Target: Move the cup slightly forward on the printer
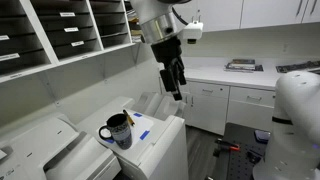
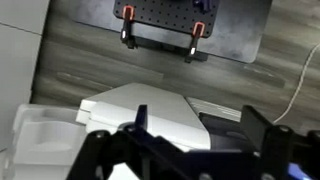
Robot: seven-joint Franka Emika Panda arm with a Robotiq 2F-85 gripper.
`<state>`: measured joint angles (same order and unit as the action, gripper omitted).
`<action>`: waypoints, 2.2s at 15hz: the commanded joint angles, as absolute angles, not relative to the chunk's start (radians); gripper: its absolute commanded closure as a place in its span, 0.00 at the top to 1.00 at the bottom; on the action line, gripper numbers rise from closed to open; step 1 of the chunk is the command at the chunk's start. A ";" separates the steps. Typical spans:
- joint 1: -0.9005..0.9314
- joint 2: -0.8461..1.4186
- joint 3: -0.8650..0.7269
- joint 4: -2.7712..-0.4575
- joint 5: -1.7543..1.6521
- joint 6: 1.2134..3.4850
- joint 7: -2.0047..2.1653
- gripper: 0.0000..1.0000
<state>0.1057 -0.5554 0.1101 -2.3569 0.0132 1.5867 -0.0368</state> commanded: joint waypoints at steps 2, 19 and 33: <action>0.111 -0.554 0.106 -2.355 0.011 1.585 -0.034 1.00; 0.057 -0.205 0.138 -2.302 0.108 2.193 0.442 1.00; 0.096 0.114 0.101 -2.129 -0.062 2.311 0.874 0.65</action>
